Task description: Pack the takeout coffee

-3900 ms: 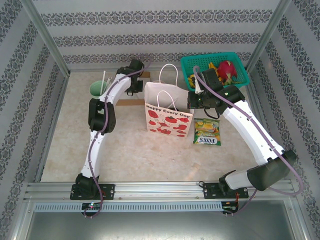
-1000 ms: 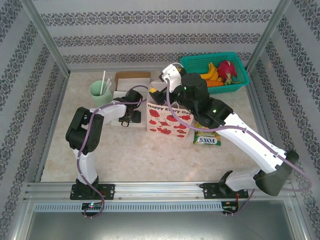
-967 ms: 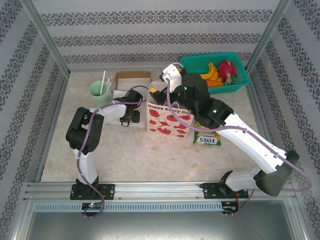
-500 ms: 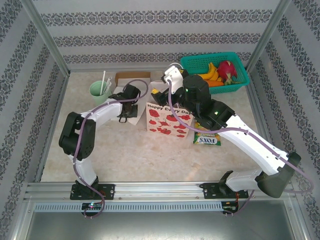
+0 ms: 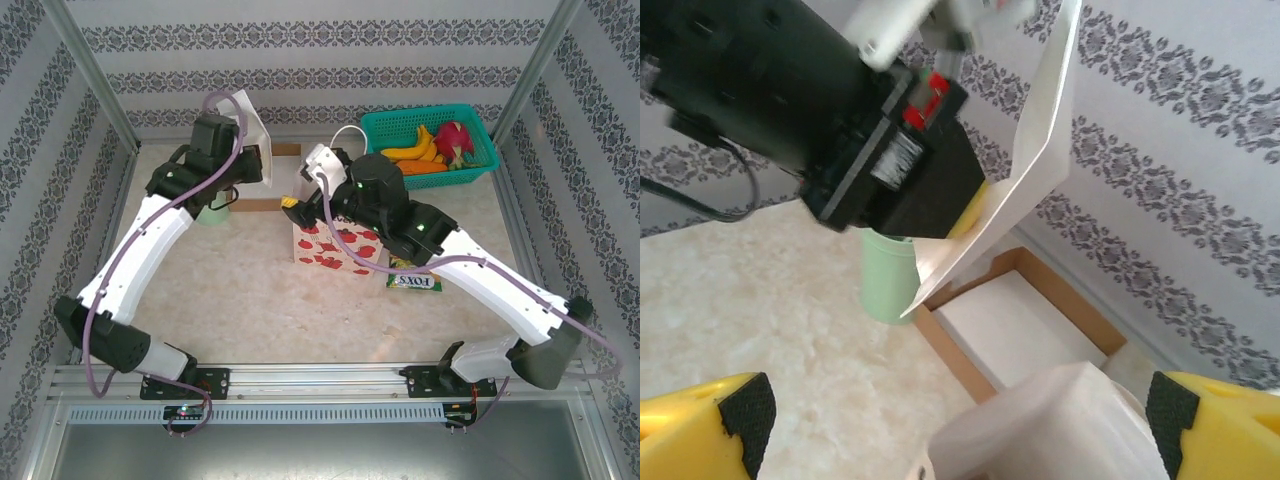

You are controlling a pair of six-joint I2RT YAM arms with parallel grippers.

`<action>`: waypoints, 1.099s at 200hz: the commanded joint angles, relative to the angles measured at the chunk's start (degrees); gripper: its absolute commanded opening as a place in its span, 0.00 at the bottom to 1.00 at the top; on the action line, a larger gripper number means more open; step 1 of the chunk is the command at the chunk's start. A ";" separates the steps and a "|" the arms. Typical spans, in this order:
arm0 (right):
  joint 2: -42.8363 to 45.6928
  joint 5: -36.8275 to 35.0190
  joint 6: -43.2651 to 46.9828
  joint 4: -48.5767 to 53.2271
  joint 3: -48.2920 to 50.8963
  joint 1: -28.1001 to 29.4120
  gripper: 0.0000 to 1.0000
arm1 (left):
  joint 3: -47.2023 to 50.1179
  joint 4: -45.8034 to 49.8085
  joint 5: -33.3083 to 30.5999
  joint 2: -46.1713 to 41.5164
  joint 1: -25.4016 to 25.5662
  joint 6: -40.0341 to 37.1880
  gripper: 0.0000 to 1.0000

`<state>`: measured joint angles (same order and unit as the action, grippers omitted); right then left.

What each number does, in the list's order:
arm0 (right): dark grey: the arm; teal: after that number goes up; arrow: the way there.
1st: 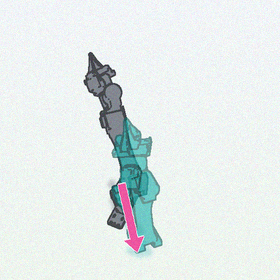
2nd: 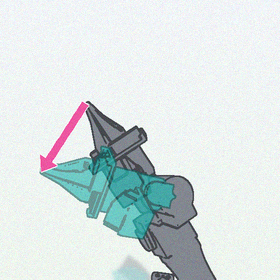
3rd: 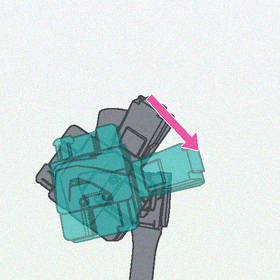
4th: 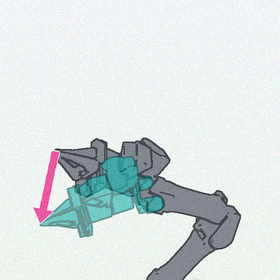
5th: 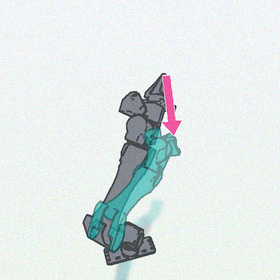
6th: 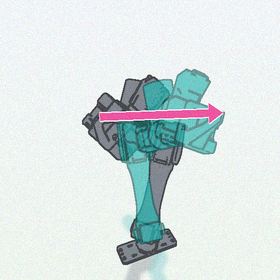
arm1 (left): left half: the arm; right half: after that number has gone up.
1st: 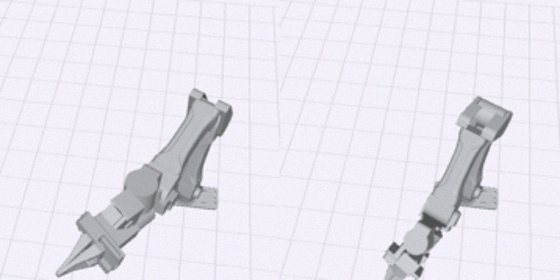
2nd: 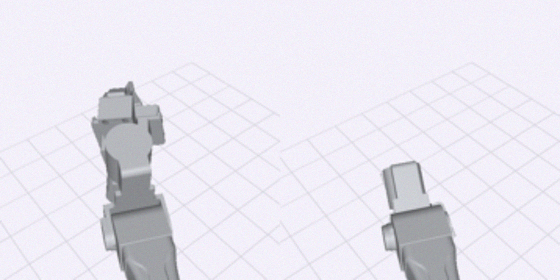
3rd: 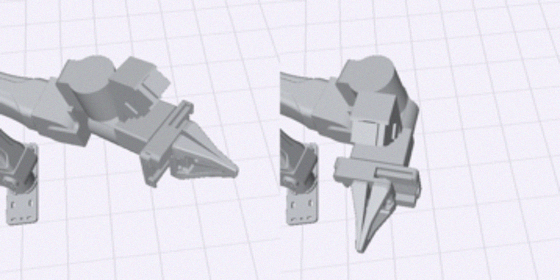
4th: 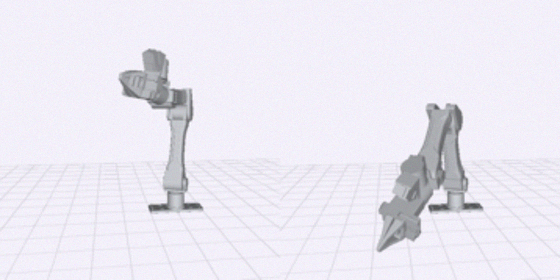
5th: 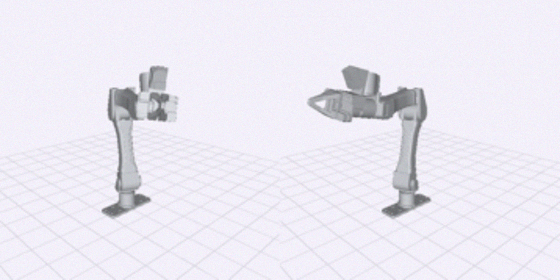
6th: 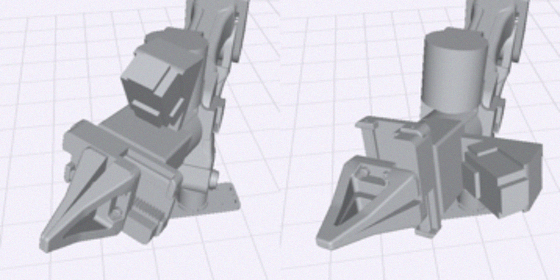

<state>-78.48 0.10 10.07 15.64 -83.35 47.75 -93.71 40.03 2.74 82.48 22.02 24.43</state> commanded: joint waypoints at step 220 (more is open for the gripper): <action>-15.05 2.60 -11.44 8.13 -31.54 -4.56 0.00 | 11.14 -15.97 22.83 -10.91 -0.03 -11.99 0.14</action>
<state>-96.33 3.09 -5.02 22.35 -113.38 45.08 -84.71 28.38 22.39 74.46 21.78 15.29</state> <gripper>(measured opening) 0.063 0.096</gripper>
